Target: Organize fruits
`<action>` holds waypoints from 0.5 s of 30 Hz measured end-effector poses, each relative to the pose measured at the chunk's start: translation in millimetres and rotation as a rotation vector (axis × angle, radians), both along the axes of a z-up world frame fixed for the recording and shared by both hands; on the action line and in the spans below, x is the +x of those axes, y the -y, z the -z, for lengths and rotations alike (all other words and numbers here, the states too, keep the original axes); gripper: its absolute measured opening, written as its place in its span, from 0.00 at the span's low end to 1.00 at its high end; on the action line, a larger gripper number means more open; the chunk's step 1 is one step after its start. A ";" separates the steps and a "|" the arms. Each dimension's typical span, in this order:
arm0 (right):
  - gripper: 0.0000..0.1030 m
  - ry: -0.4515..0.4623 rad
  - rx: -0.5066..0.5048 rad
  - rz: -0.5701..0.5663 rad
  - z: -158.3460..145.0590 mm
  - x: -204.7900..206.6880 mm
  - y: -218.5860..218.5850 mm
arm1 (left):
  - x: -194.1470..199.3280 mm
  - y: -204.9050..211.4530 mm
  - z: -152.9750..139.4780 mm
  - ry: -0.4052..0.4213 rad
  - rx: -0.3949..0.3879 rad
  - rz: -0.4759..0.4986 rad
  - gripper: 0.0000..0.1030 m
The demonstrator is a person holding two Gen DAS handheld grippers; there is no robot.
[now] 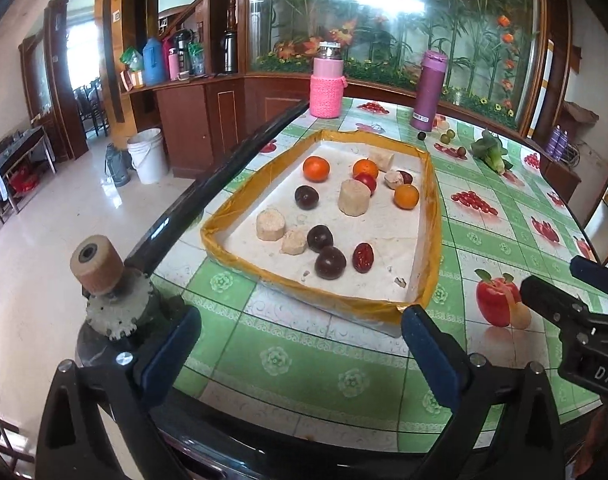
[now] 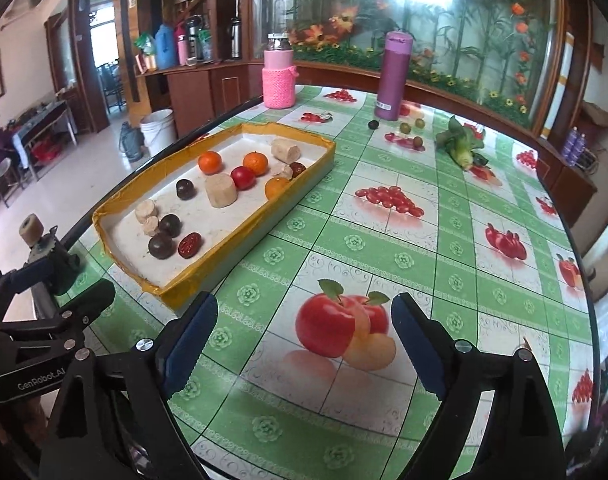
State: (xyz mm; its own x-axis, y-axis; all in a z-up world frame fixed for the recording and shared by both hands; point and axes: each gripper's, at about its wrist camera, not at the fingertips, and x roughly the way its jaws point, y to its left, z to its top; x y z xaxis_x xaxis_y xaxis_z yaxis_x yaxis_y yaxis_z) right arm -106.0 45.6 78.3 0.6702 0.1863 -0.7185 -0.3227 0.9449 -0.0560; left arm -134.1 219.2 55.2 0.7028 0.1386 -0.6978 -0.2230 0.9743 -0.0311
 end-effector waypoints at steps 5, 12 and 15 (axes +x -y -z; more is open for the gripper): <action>0.87 0.016 0.004 0.063 -0.9 -12.8 -0.9 | 4.6 -8.4 -0.9 0.002 0.027 -0.005 1.00; 0.87 0.015 0.012 0.120 -0.2 -18.4 -1.6 | 8.4 -12.0 -0.4 -0.010 0.082 0.029 1.00; 0.87 0.022 0.014 0.144 -0.3 -19.3 -1.3 | 8.9 -12.3 -2.1 -0.027 0.094 0.036 1.00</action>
State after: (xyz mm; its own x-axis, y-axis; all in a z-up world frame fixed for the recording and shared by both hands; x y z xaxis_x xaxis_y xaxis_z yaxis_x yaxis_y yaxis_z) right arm -125.4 46.9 78.6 0.7061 0.0972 -0.7014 -0.1828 0.9820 -0.0479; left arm -125.2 231.5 57.4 0.6895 0.1791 -0.7018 -0.1870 0.9801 0.0664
